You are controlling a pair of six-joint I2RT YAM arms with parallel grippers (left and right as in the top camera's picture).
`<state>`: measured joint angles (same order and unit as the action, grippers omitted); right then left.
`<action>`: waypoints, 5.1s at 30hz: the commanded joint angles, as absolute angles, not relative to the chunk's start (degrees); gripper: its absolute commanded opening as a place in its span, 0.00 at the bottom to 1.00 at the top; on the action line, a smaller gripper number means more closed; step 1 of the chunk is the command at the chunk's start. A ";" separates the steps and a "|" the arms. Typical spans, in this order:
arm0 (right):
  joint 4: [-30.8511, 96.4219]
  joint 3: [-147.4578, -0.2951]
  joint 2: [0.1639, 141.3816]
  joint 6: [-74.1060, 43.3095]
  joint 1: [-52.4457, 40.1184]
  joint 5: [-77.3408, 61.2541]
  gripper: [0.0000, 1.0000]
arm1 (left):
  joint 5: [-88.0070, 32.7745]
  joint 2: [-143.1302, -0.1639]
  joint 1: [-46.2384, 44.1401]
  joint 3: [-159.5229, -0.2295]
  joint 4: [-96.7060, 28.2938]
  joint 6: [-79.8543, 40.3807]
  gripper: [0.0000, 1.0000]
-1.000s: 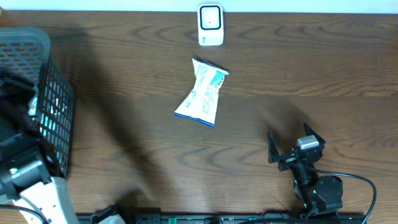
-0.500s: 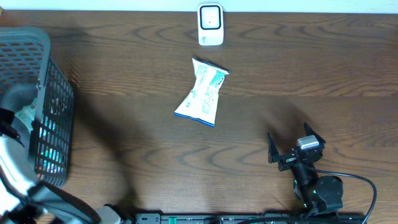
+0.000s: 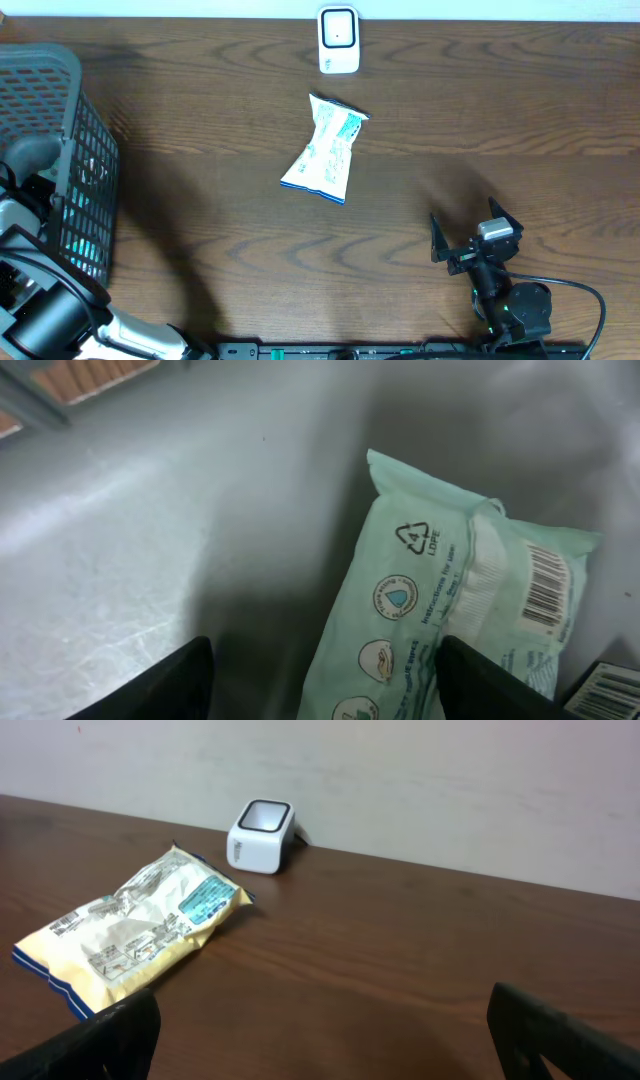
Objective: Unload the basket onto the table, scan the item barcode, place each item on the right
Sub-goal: 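Reach into the basket and grasp the mint-green wrapped pack, left gripper, then carry the green pack to the scanner and release it on the table, then reach into the basket and grasp the small orange pack, left gripper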
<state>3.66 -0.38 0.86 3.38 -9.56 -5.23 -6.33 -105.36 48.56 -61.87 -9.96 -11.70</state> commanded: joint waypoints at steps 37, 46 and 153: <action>3.88 -0.32 0.64 2.85 -9.96 -5.02 0.99 | -18.59 -73.60 53.80 -61.82 -12.47 -22.76 0.95; 3.88 -0.32 0.64 2.85 -9.96 -5.02 0.99 | -24.49 -94.96 54.50 -61.82 -16.27 -11.09 0.98; 3.88 -0.32 0.64 2.85 -9.96 -5.02 0.99 | 0.16 -83.29 56.62 -62.43 -27.38 -15.44 0.83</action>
<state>3.66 -0.38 0.91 3.38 -9.56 -5.10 -6.57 -79.18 56.05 -62.35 -24.58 -19.73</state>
